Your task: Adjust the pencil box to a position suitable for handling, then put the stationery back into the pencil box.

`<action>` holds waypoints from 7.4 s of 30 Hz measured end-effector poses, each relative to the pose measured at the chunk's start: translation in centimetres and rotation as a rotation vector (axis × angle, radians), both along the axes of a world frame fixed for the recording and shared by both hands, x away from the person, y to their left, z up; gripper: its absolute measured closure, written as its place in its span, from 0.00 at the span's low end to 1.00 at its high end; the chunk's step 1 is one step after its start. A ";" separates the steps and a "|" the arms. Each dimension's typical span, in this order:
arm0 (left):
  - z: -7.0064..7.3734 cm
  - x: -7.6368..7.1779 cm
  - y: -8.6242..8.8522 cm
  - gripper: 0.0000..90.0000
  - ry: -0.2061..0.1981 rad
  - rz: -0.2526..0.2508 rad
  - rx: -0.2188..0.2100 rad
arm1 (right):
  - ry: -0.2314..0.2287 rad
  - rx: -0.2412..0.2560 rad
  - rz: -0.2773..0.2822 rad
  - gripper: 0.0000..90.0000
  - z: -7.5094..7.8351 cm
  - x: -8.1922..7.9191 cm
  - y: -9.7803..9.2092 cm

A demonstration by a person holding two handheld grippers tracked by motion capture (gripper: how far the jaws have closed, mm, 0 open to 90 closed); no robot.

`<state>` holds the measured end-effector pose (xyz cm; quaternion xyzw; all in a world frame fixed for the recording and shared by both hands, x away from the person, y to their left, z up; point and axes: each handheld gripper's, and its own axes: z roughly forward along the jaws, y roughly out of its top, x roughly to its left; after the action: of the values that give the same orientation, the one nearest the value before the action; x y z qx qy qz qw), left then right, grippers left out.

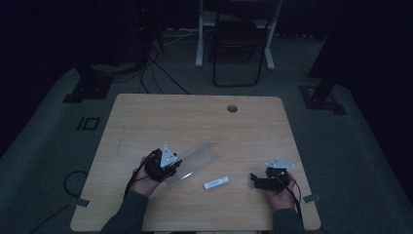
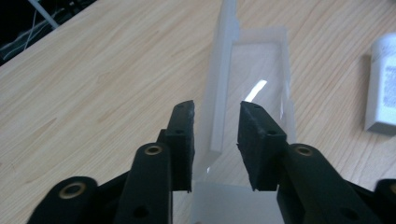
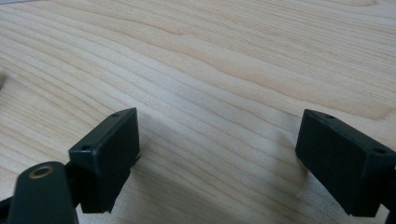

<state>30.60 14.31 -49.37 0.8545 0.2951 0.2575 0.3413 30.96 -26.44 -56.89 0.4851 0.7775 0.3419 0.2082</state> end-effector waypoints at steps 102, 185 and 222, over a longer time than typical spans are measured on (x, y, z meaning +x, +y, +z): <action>0.0 -2.4 -8.4 0.63 0.046 -0.233 -0.094 | -0.001 -0.002 0.000 0.15 0.0 0.1 0.0; -5.8 -1.7 -10.9 0.72 0.202 -0.273 0.012 | -0.001 -0.002 0.000 0.15 0.0 0.1 0.0; -5.7 -1.7 -11.2 0.79 0.213 -0.294 0.018 | -0.001 -0.001 0.000 0.15 0.0 0.1 0.0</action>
<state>28.95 3.13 -55.08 0.9139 0.1991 0.1155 0.3343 31.02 -26.43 -56.89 0.4846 0.7776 0.3417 0.2089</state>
